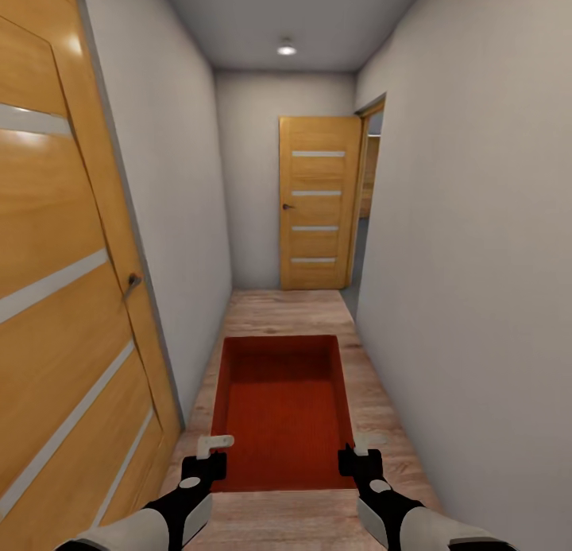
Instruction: Move the two storage containers from the living room to the garage. In the garage, place one container on the floor and stack the other container on top of it (either order is fine).
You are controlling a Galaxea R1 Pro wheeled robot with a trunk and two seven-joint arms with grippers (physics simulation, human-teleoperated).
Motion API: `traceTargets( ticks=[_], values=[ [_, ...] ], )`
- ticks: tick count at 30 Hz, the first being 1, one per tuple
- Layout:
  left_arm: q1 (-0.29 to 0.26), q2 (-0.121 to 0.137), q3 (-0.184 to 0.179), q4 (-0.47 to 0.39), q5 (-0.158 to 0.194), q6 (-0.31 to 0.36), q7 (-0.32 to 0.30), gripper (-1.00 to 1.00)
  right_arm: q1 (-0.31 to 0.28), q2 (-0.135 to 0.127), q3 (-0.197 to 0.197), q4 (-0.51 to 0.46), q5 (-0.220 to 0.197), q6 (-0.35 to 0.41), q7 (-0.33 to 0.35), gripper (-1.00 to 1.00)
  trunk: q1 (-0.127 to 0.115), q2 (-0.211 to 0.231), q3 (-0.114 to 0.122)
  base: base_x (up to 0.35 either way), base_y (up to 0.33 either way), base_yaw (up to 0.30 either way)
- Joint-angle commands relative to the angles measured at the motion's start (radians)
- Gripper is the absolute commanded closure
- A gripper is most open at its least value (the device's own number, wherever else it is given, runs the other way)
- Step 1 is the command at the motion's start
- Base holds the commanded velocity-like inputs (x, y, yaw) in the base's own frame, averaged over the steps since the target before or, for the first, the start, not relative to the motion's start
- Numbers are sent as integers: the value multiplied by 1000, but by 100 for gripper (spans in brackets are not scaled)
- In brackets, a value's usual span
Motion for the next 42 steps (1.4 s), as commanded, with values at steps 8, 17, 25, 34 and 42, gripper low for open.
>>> traceTargets(
  ticks=[8, 17, 25, 34, 42],
  values=[
    [-2, -1, 2, -1, 2, -26, 16, 100, -1, 10, -3, 4, -6, -3, -2, 100, 1, -2, -2, 326, 0, 0],
    [-1, -1, 2, -1, 2, -28, 16, 100, -1, 10, -3, 5, -6, -3, -2, 100, 1, -2, -2, 326, 0, 0],
    [-1, 0, 2, -1, 3, -28, 15, 100, -1, 10, -3, 5, -6, -3, -3, 100, 1, -2, -2, 326, 0, 0],
    [-1, 0, 2, -1, 2, -29, 15, 100, -1, 11, -3, 5, -8, -2, -2, 100, 1, -2, -2, 326, 0, 0],
    [-1, 0, 2, -1, 2, -29, 15, 100, -1, 12, -2, 4, -6, -3, -3, 100, 1, -2, -2, 326, 0, 0]
  ],
)
